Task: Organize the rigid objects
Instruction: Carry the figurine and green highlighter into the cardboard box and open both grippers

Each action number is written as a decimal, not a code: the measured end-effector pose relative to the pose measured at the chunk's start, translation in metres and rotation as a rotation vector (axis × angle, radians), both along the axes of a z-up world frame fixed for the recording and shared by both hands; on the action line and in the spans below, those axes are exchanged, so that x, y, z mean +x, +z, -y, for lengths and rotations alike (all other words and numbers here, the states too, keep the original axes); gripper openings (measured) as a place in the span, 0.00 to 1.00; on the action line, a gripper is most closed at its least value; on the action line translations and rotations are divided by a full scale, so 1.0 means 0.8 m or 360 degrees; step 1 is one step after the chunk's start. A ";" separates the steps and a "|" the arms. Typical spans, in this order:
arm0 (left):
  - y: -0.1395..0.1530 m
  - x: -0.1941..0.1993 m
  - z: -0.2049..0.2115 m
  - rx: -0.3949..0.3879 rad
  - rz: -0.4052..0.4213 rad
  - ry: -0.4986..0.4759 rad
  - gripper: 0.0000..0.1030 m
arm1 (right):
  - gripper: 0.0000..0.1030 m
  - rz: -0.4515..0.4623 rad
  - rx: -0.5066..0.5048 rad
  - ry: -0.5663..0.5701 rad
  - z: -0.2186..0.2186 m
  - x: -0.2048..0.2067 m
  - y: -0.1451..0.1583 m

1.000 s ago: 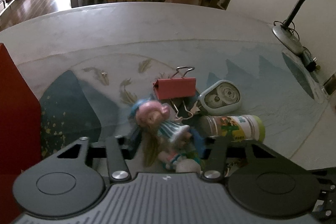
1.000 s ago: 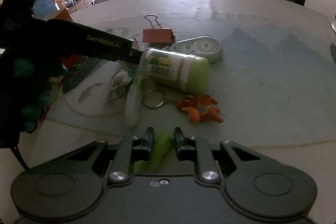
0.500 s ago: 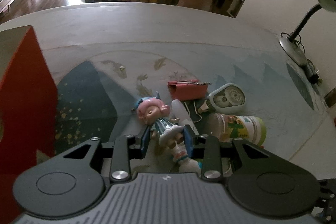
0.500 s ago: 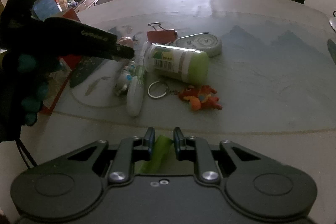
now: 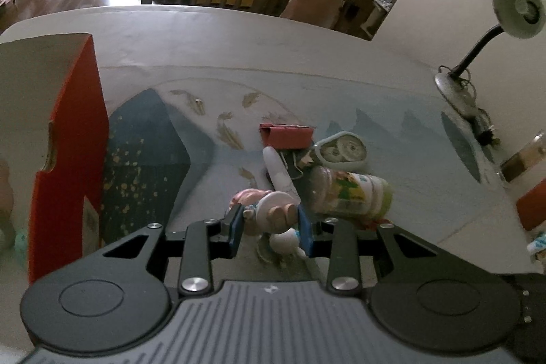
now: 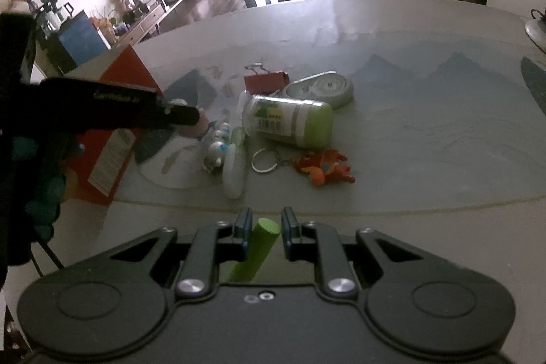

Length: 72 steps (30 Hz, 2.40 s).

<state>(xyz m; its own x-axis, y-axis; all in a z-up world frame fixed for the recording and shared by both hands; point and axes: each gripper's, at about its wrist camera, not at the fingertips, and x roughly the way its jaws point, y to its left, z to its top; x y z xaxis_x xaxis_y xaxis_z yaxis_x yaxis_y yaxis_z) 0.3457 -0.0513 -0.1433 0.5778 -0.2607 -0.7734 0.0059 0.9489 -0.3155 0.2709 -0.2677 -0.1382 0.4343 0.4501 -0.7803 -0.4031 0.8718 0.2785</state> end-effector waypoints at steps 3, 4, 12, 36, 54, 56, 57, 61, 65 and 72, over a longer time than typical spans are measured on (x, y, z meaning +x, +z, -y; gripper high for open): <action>0.006 -0.012 -0.002 -0.0016 0.0011 0.0001 0.32 | 0.16 0.0012 0.0013 -0.0013 0.000 -0.002 0.006; 0.008 -0.016 -0.003 -0.0028 0.0015 0.0001 0.32 | 0.16 0.0016 0.0020 -0.0019 0.001 -0.004 0.009; 0.034 -0.044 -0.006 -0.0072 0.0067 -0.0028 0.32 | 0.16 0.0058 0.0088 -0.0059 -0.003 -0.011 0.034; 0.145 -0.085 -0.115 -0.0006 0.0361 -0.0017 0.32 | 0.16 0.0421 0.0199 0.0066 -0.137 0.001 0.165; 0.120 -0.118 -0.289 0.0086 0.0287 0.0220 0.32 | 0.16 0.0316 0.0077 0.0333 -0.328 -0.002 0.132; 0.111 -0.118 -0.305 0.0104 0.0264 0.0237 0.32 | 0.16 0.0277 0.0046 0.0354 -0.345 -0.002 0.120; 0.107 -0.117 -0.313 0.0109 0.0252 0.0248 0.32 | 0.16 0.0261 0.0031 0.0365 -0.351 -0.004 0.115; 0.090 -0.119 -0.334 0.0115 0.0237 0.0271 0.32 | 0.16 0.0191 -0.0025 0.0399 -0.369 -0.009 0.095; 0.073 -0.110 -0.350 0.0131 0.0234 0.0296 0.32 | 0.16 0.0114 -0.0065 0.0427 -0.381 -0.009 0.076; 0.053 -0.102 -0.352 0.0219 0.0208 0.0285 0.32 | 0.16 0.0008 -0.0100 0.0452 -0.391 -0.007 0.053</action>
<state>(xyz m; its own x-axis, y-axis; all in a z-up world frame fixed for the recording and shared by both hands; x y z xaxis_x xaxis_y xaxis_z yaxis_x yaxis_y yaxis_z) 0.2637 0.2307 -0.1006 0.7026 -0.0429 -0.7103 -0.1339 0.9724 -0.1912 0.2653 0.0449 -0.0956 0.3018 0.5049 -0.8087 -0.6348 0.7393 0.2247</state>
